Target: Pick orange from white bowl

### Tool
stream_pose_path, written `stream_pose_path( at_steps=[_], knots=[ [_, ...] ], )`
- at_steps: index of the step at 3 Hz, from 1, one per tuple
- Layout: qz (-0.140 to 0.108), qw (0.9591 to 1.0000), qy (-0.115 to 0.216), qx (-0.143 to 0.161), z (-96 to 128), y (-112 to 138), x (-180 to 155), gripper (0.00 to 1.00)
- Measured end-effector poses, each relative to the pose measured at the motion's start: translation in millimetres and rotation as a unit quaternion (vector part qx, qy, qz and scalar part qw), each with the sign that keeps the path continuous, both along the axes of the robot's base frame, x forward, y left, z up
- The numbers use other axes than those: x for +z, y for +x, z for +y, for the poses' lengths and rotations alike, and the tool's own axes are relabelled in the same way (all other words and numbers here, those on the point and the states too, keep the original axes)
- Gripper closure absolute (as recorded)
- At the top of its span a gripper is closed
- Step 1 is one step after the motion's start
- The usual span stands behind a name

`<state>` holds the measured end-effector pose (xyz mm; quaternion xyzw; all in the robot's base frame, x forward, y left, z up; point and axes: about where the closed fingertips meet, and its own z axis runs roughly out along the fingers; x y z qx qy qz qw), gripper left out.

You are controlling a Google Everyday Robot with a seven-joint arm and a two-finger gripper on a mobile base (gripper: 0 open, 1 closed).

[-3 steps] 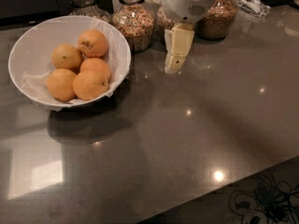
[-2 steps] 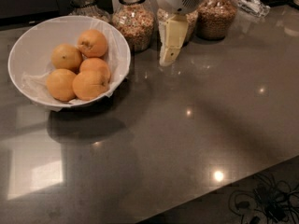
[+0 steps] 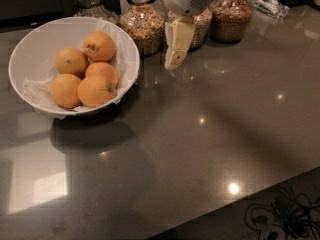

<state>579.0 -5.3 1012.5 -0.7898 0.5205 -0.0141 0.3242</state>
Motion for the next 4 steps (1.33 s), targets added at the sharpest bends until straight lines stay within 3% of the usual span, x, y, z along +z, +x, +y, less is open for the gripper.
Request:
stream_pose_path(
  at_steps=[2,3,4],
  knots=[
    [0.031,0.9958,0.061,0.061,45,48,-31,0.00],
    [0.046,0.9910,0.082,0.096,68,68,-48,0.00],
    [0.046,0.9856,0.088,0.137,96,83,-48,0.00]
  ],
)
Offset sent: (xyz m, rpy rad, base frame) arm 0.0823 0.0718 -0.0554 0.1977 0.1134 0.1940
